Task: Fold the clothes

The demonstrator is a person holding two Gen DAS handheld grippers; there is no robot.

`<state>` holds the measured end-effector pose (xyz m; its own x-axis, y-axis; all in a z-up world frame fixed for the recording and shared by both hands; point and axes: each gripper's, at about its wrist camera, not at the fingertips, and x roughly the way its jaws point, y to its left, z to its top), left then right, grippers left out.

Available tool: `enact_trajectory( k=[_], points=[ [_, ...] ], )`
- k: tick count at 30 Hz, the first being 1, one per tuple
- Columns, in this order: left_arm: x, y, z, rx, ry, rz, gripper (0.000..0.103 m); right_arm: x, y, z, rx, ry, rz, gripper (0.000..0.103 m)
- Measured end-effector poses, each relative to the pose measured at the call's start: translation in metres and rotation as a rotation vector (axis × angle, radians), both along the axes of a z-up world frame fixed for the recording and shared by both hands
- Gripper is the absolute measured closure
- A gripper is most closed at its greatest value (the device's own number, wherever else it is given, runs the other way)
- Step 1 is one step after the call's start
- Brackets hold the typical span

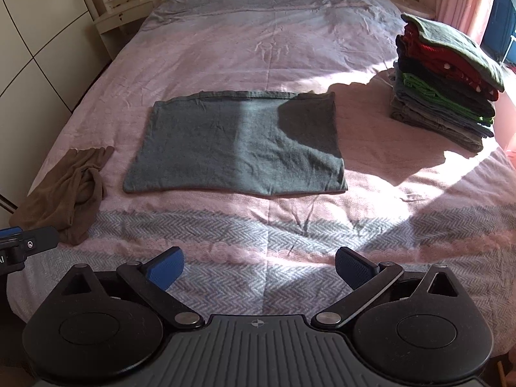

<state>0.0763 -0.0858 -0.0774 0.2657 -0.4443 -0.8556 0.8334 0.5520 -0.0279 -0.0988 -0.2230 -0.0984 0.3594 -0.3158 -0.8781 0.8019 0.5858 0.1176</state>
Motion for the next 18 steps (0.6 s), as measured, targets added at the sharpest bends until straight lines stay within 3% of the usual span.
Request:
enact_trajectory(
  k=[11, 18],
  points=[
    [0.076, -0.042, -0.006, 0.029, 0.012, -0.108, 0.038, 0.068, -0.019, -0.013, 0.039, 0.028, -0.102, 0.001],
    [0.103, -0.062, -0.03, 0.077, 0.049, -0.177, 0.038, 0.09, -0.028, -0.028, 0.065, 0.068, -0.186, 0.001]
  ],
)
